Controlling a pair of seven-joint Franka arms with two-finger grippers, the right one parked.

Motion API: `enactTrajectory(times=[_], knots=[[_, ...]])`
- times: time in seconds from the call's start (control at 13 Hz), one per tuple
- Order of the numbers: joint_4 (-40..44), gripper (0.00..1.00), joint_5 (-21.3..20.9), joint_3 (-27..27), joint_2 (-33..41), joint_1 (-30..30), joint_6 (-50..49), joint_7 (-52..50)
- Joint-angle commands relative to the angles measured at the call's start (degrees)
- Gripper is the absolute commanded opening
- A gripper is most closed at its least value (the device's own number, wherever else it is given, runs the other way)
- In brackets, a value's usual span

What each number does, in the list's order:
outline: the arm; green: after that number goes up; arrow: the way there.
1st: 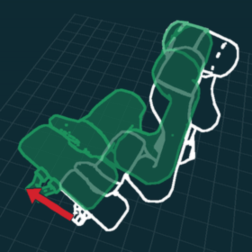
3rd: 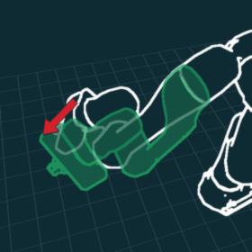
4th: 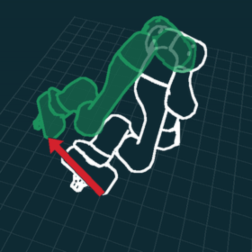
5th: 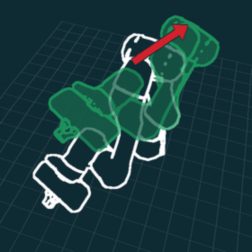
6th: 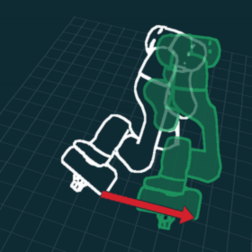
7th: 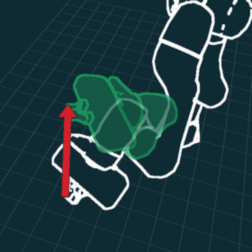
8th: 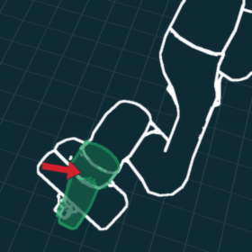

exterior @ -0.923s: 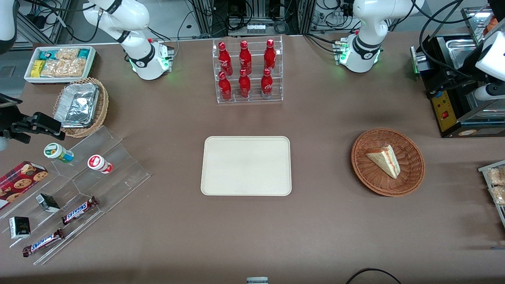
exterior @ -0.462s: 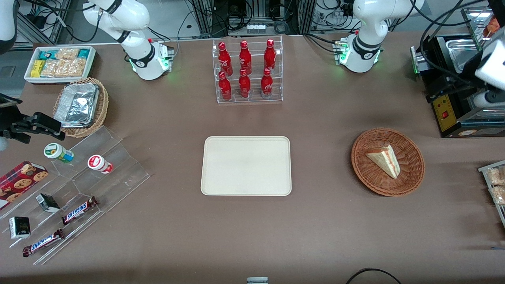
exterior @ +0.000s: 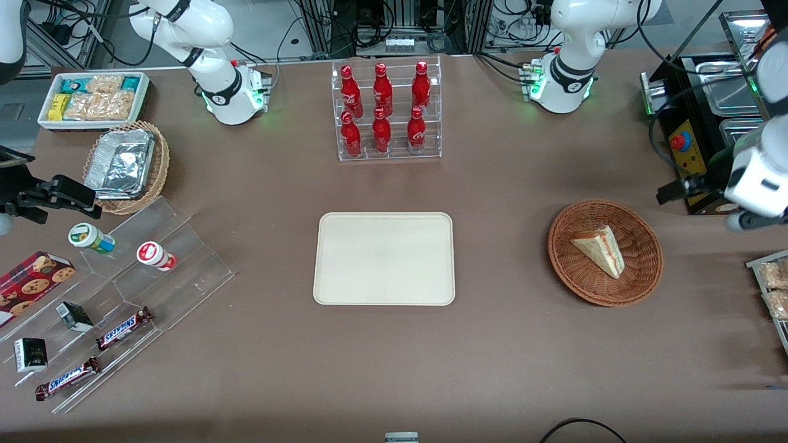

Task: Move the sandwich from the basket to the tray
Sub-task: 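Move the left gripper over the sandwich in the wicker basket, then lower the left gripper and close it on the wrapped sandwich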

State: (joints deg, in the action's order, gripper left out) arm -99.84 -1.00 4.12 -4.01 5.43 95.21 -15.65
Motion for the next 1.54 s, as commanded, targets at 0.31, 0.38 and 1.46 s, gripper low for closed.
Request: enactTrajectory(times=[0.31, 0.38, 1.46], knots=[[-17.7, 1.0, 0.3, 0.5, 0.0, 2.4, 23.3, -19.3], [-20.5, 1.0, 0.3, 0.5, 0.1, 2.4, 27.0, -19.8], [-29.5, 1.0, 0.0, 0.6, -8.4, -1.6, 47.1, -32.6]])
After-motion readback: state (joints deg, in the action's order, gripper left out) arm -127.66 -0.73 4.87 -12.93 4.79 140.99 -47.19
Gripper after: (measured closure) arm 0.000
